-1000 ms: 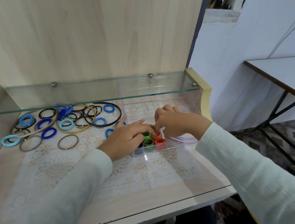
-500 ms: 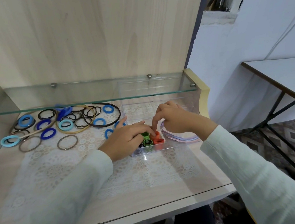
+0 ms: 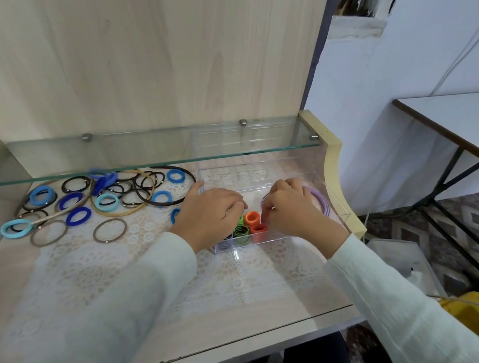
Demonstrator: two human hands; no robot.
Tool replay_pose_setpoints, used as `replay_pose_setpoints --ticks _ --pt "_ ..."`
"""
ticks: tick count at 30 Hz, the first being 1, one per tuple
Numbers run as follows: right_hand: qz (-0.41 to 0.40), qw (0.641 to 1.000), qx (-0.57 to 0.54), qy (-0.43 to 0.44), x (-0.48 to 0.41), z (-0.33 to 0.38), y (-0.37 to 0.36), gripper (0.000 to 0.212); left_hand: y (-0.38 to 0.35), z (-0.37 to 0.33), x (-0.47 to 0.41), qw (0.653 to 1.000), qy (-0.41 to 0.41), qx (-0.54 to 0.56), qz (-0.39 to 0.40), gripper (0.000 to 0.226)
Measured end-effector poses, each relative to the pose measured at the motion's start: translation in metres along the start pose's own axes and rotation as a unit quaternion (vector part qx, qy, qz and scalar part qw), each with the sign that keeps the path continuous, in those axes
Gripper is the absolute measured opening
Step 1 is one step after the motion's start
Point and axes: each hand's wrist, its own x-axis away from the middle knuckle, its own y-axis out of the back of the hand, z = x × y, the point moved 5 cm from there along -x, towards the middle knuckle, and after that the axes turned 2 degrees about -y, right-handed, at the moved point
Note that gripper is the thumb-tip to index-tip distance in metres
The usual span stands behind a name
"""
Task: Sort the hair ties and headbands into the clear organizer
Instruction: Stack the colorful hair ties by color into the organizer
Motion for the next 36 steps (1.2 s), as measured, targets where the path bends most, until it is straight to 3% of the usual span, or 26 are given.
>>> replay_pose_setpoints --ticks 6,22,24,28,36 --pt "-0.020 1.000 0.009 -0.004 0.001 0.005 -0.002 0.023 -0.004 0.001 0.000 1.000 0.006 -0.018 -0.013 0.055" --pt "-0.070 0.979 0.182 0.050 0.010 0.021 0.000 0.018 -0.003 -0.004 0.004 0.995 -0.044 -0.080 -0.042 0.073" --pt "-0.099 0.978 0.179 0.045 0.010 0.020 0.004 0.011 -0.003 -0.004 0.004 0.995 -0.044 -0.084 -0.041 0.073" --pt "-0.057 0.987 0.142 0.037 0.009 0.010 0.001 0.021 -0.003 -0.001 0.003 0.996 -0.036 -0.073 -0.047 0.072" --pt "-0.060 0.994 0.086 0.012 0.018 -0.001 0.001 0.024 -0.003 0.005 0.004 0.998 -0.006 0.020 -0.052 0.058"
